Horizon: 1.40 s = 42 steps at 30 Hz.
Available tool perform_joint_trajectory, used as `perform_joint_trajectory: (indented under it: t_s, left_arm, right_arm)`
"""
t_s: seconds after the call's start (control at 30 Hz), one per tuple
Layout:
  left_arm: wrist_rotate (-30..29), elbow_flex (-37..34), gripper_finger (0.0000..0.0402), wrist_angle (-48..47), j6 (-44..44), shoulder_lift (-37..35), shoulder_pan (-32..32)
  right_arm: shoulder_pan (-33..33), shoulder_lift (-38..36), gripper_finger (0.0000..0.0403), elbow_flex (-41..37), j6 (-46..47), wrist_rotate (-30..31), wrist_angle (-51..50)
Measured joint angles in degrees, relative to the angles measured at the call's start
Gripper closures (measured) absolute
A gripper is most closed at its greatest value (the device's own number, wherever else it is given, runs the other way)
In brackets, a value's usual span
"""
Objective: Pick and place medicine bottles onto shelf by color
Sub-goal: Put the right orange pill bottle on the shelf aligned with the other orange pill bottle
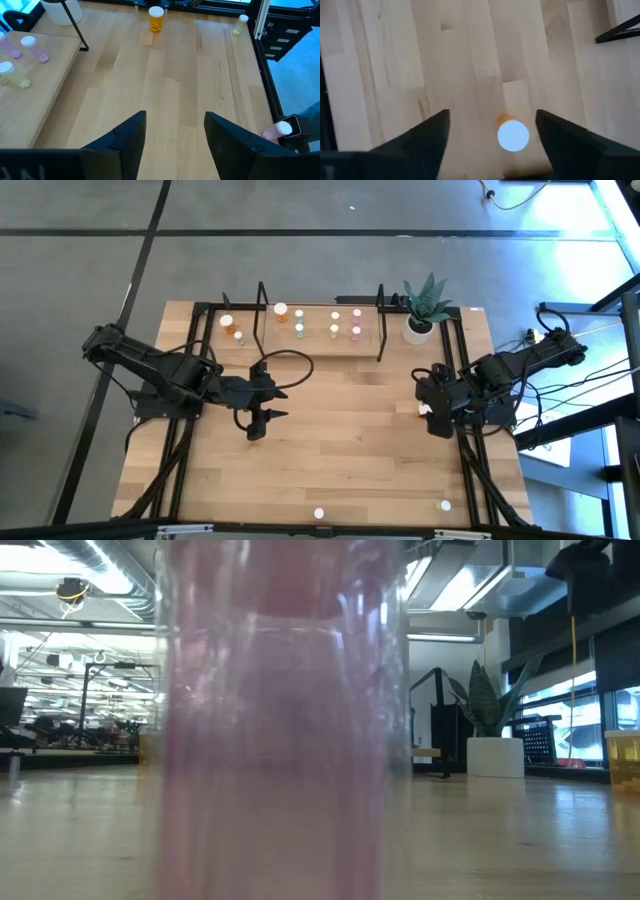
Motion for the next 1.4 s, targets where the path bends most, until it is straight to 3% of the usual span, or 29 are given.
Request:
perform_joint_trajectory:
  t_s: [0.17, 0.4, 0.9, 1.4]
  left_arm:
    - [0.0, 0.0, 0.0208, 0.0, 0.0, 0.0, 0.0]
    - [0.0, 0.0, 0.0208, 0.0, 0.0, 0.0, 0.0]
    - [0.0, 0.0, 0.0208, 0.0, 0.0, 0.0, 0.0]
    - [0.0, 0.0, 0.0208, 0.0, 0.0, 0.0, 0.0]
  right_arm:
    - [0.0, 0.0, 0.006, 0.0, 0.1, -0.3, 0.0]
    - [1.1, -0.2, 0.0056, -0.8, 1.2, -3.1, -3.1]
    - [0.8, -4.8, 0.0056, -17.7, 2.8, -3.7, 5.2]
    - [-8.2, -4.8, 0.0056, -27.4, 2.6, -4.2, 13.0]
